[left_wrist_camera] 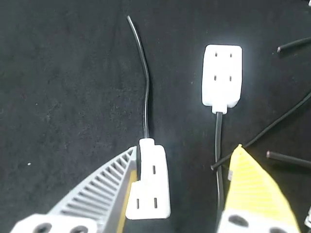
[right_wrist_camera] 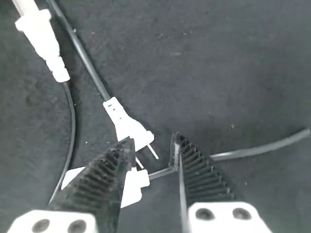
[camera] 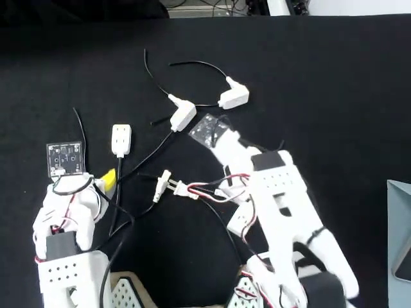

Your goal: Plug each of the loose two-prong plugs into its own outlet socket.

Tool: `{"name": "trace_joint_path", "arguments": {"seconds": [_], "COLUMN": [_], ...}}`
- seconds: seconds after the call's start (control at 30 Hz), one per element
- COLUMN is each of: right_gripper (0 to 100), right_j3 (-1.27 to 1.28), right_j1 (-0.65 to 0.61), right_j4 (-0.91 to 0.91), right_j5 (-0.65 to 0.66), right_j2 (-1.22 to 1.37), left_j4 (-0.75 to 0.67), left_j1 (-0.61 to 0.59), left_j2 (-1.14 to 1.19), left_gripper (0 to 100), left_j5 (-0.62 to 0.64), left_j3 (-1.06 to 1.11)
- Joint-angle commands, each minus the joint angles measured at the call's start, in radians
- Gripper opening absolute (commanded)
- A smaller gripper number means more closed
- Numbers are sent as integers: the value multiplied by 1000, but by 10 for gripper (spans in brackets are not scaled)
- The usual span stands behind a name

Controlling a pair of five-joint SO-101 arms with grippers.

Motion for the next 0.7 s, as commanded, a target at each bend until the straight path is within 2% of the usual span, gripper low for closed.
{"name": "trace_joint_path", "arguments": {"seconds": [0.0, 0.3, 0.57, 0.67], "right_gripper": [123, 123, 123, 123], "right_j3": [-12, -10, -13, -12], "right_j1": [-43, -106, -98, -66], "right_j4": [-15, -23, -28, -83], "right_j5": [35, 38, 38, 38], "right_j2": [48, 127, 223, 245], "left_j4": [5, 5, 5, 6], "left_j1": [-8, -8, -8, -8], "left_j2": [-34, -35, -34, -32], "left_gripper": [295, 295, 295, 295], "left_j5": [-11, -11, -11, -11], "left_j3": [5, 5, 7, 7]}}
